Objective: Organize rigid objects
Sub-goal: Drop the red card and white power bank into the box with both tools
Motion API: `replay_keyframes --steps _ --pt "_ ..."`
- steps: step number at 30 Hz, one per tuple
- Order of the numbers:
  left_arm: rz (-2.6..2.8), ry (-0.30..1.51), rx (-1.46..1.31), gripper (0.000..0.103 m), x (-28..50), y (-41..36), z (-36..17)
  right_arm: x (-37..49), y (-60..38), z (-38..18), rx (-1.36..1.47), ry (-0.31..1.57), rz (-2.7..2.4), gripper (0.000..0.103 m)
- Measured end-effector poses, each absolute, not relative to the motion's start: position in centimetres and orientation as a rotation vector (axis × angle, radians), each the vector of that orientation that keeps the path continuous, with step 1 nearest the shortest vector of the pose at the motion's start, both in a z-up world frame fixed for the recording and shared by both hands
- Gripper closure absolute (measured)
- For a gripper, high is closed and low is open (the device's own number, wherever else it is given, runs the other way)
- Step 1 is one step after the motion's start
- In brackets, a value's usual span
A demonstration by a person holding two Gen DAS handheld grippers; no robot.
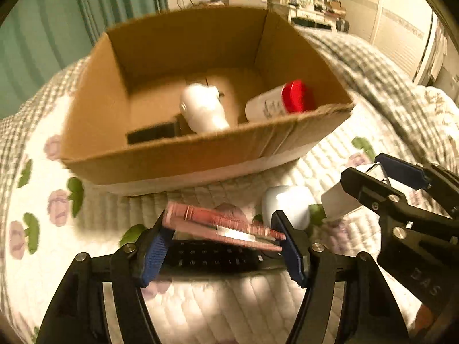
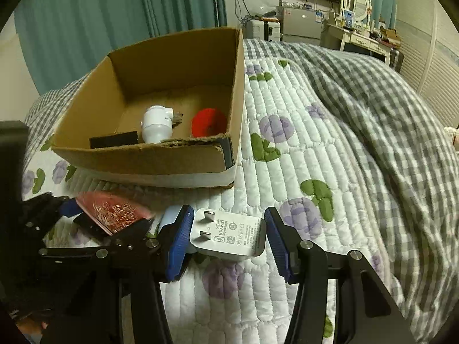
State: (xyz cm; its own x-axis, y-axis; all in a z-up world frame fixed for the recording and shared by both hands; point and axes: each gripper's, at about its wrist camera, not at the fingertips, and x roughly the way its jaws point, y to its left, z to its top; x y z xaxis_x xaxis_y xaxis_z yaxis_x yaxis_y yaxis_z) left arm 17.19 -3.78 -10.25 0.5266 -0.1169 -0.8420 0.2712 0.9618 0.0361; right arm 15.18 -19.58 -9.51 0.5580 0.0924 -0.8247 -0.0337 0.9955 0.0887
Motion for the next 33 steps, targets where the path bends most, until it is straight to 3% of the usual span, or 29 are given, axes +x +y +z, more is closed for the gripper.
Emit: replay_keyframes --steps 1,7,11,26,33 --pt "-0.235 0.989 0.160 0.072 17.0 -3.6 -9.8 15.0 -19.6 -9.0 0.059 0.968 0.074 0.052" --pt "-0.216 0.996 0.133 0.081 15.4 -3.0 -8.8 13.6 -20.1 -5.7 0.047 0.913 0.070 0.052" --pt "-0.249 0.970 0.089 0.093 13.7 -2.0 -7.4 12.8 -20.5 -4.6 0.040 0.904 0.063 0.052" --pt "-0.192 0.732 0.146 0.093 14.7 -2.2 3.1 14.7 -19.0 3.6 0.003 0.771 0.176 0.052" --pt "-0.165 0.718 0.129 0.093 19.6 -1.4 3.1 20.0 -17.5 6.3 -0.039 0.730 0.237 0.052"
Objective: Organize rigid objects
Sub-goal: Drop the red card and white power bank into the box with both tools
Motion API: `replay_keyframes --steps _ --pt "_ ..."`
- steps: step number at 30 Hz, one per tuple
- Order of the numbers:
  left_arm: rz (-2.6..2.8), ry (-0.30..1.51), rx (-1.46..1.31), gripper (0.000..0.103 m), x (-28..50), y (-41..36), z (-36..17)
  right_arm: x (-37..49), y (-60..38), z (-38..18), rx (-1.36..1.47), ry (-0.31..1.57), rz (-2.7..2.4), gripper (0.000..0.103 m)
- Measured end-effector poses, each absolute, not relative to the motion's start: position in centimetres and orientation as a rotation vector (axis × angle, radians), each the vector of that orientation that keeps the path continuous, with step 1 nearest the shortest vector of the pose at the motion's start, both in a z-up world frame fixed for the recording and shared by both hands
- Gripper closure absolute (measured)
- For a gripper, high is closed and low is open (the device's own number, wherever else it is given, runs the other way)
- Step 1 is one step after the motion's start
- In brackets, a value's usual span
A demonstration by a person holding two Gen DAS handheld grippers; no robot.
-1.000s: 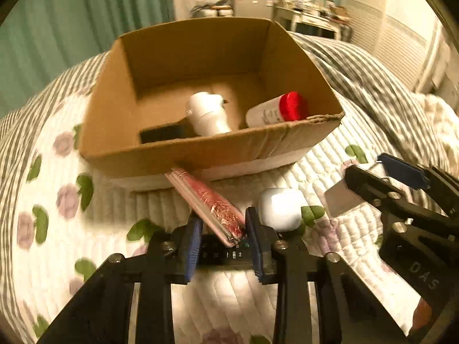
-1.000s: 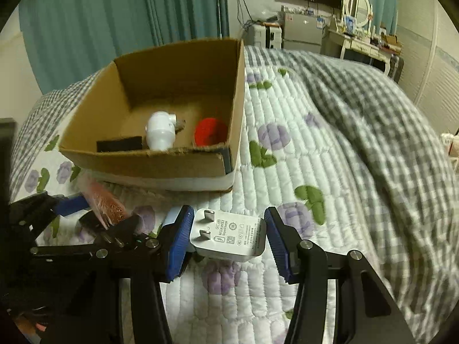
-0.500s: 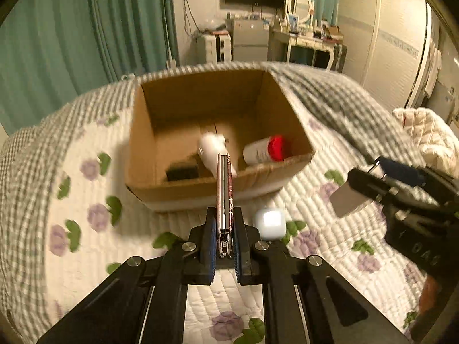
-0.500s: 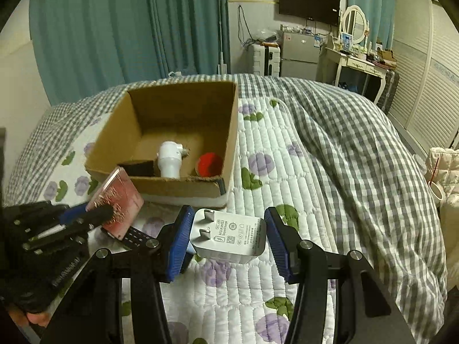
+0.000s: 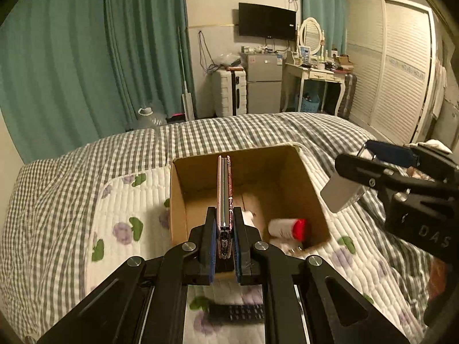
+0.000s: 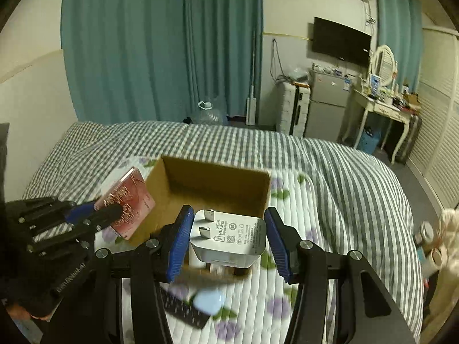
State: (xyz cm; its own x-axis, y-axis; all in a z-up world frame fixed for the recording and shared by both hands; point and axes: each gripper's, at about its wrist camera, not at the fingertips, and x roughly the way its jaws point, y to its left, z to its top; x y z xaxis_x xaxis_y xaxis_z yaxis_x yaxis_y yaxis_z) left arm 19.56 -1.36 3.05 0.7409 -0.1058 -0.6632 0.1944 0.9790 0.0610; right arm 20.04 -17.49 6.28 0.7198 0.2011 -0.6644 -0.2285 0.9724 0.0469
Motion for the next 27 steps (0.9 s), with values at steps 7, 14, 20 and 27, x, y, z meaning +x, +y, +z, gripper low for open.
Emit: replay_keyframes --steps 7,14,20,27 --pt "-0.129 0.782 0.132 0.093 24.6 -1.3 -1.8 25.7 -15.3 2.5 -0.094 0.773 0.277 0.052" --pt "-0.110 0.823 0.146 0.093 28.0 -1.3 -5.7 29.1 -14.3 -2.6 -0.115 0.832 0.286 0.052" --pt "-0.112 0.823 0.135 0.092 29.0 -1.7 -6.3 29.9 -14.5 -4.4 -0.104 0.847 0.293 0.052" --pt "-0.092 0.813 0.122 0.080 28.7 -1.5 -5.2 30.2 -15.3 -4.5 -0.084 0.856 0.276 0.052"
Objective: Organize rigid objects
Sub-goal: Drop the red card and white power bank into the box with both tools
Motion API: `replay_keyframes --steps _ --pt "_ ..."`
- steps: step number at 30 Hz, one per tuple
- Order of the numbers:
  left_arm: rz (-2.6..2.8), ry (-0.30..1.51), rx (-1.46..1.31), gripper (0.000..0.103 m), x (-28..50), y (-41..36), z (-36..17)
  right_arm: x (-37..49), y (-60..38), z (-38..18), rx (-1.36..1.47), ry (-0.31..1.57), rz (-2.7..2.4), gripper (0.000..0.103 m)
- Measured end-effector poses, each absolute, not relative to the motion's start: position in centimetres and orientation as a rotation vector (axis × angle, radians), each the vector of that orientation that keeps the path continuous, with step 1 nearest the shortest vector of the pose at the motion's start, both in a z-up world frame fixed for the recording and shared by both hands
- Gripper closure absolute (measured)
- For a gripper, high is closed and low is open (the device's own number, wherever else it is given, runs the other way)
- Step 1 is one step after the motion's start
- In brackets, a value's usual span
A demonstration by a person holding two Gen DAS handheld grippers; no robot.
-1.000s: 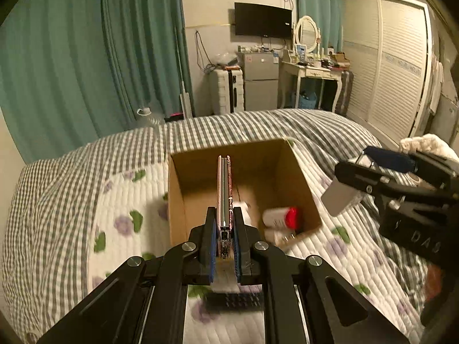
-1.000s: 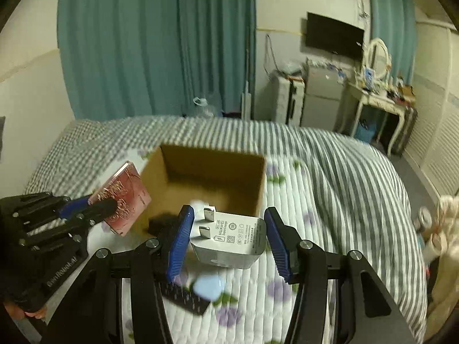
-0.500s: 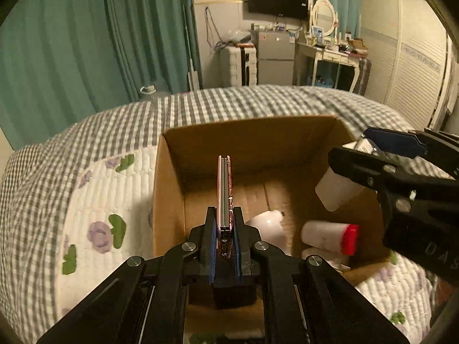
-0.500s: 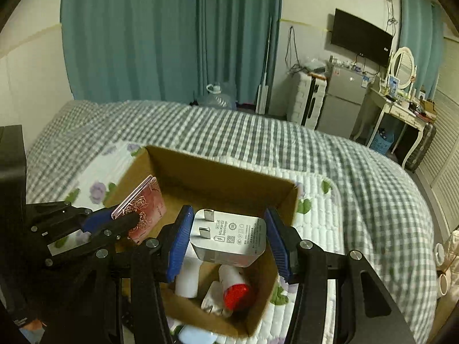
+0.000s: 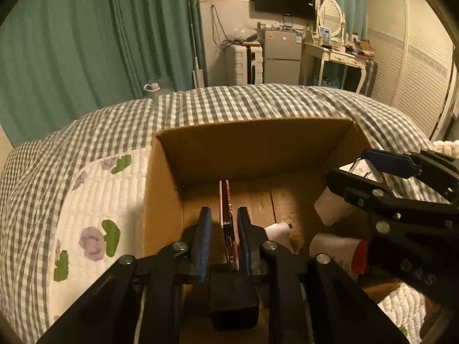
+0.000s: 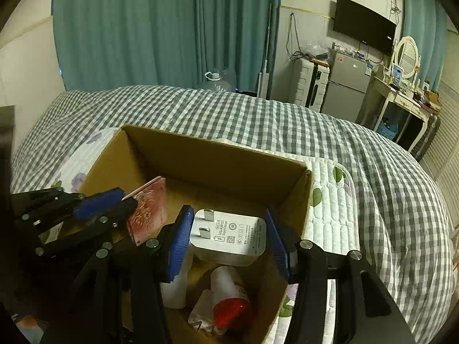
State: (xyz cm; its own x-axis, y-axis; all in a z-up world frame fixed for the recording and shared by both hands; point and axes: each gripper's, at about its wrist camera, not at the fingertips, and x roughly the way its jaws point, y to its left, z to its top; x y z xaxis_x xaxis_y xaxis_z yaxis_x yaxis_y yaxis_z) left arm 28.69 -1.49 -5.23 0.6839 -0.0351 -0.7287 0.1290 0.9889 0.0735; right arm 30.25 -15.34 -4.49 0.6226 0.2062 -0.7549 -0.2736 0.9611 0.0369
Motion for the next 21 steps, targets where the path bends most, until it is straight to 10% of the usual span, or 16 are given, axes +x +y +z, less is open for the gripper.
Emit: replay_keyframes --steps 5,8,10,12,21 --pt "-0.063 0.771 0.132 0.058 26.7 -1.1 -2.4 31.2 -16.6 -2.7 -0.006 0.837 0.294 0.052" --pt "-0.045 0.744 0.127 0.046 24.9 -0.7 -0.7 31.1 -16.7 0.1 -0.024 0.793 0.287 0.024" --pt "-0.034 0.733 0.129 0.042 23.5 -0.6 0.7 30.3 -16.4 2.1 -0.069 0.772 0.264 0.024" --pt "-0.006 0.723 0.128 0.021 21.9 -0.4 2.0 28.8 -16.3 4.7 -0.118 0.734 0.254 0.024" --pt "0.092 0.705 0.167 0.017 15.0 -0.3 4.7 20.8 -18.1 9.0 -0.197 0.738 0.278 0.003"
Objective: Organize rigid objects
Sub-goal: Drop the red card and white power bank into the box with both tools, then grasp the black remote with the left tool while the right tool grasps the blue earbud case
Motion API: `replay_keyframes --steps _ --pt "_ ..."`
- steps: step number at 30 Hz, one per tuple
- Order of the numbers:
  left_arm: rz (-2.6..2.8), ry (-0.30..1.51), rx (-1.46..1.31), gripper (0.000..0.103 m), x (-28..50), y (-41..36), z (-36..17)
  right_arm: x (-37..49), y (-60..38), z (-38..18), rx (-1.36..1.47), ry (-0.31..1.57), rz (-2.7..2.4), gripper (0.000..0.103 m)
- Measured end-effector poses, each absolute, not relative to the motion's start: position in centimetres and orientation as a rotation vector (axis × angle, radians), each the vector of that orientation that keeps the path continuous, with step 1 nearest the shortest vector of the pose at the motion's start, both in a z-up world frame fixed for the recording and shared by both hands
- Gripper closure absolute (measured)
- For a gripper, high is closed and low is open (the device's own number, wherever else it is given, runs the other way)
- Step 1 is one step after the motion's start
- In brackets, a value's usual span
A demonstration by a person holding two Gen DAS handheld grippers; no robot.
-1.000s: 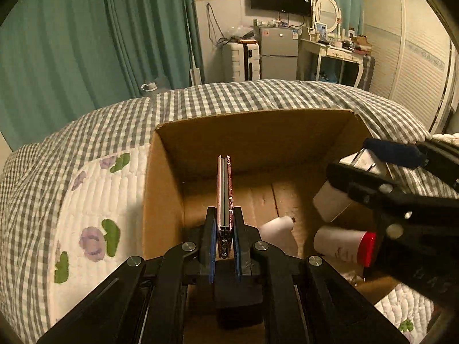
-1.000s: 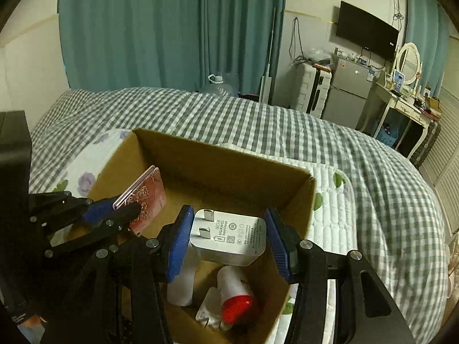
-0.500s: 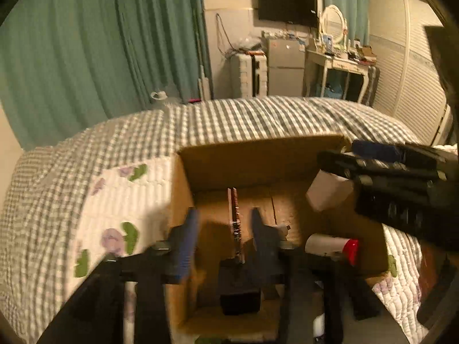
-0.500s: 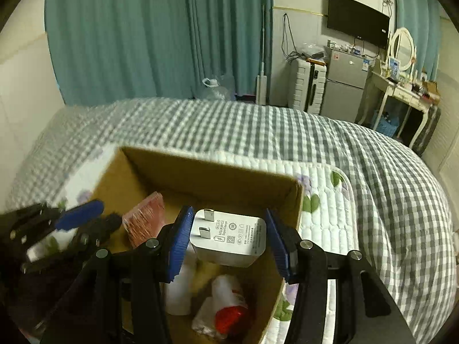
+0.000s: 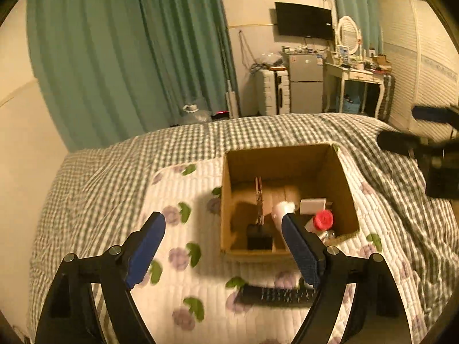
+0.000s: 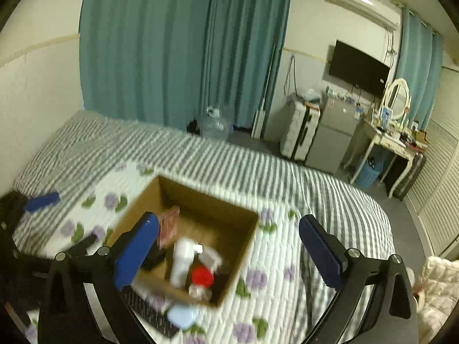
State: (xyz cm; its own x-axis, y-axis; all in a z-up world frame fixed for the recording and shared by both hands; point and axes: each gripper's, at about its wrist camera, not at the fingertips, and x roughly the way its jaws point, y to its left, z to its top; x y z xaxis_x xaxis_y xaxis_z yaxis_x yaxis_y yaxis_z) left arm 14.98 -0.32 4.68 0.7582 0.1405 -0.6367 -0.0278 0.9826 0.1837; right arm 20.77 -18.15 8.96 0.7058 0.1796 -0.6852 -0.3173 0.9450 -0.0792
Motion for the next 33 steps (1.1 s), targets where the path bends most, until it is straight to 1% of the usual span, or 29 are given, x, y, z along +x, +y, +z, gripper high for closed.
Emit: replay_keyframes --steps 3,7,13,17,21,24,27,30,31,32,33 --pt "0.148 0.728 0.160 0.017 13.2 -0.5 3.6 19.0 -19.1 6.9 -0.182 0.800 0.297 0.003" --pt "0.201 0.759 0.136 0.017 11.9 -0.7 1.2 17.8 -19.7 2.3 -0.173 0.889 0.343 0.003" --pt "0.227 0.871 0.016 0.017 12.0 -0.7 -5.0 17.0 -19.8 -5.9 -0.185 0.999 0.405 0.003" --pt "0.248 0.975 -0.029 0.017 13.1 -1.1 -9.4 16.6 -19.4 -9.7 -0.221 1.012 0.454 0.003" --pt "0.198 1.065 -0.064 0.017 14.0 -2.1 -12.4 16.9 -19.4 -11.5 -0.233 0.998 0.481 0.003" --pt "0.153 1.111 -0.101 0.017 15.1 -2.6 -13.3 17.5 -20.1 -12.4 -0.190 1.011 0.495 0.003" --pt "0.147 1.130 -0.175 0.017 16.3 -2.7 -14.0 17.8 -20.6 -13.1 -0.210 1.012 0.461 0.003" --pt "0.151 1.164 -0.211 0.021 17.6 -3.2 -14.8 17.9 -21.2 -13.0 -0.224 1.003 0.449 0.003" --pt "0.155 1.163 -0.210 0.024 17.7 -3.4 -14.9 17.9 -21.2 -12.9 -0.230 0.996 0.443 0.003" --pt "0.181 1.164 -0.188 0.037 17.8 -3.9 -15.0 18.0 -21.3 -12.8 -0.234 0.990 0.436 0.003" --pt "0.183 1.160 -0.179 0.047 17.9 -4.0 -15.2 18.1 -21.4 -12.7 -0.230 0.987 0.431 0.003"
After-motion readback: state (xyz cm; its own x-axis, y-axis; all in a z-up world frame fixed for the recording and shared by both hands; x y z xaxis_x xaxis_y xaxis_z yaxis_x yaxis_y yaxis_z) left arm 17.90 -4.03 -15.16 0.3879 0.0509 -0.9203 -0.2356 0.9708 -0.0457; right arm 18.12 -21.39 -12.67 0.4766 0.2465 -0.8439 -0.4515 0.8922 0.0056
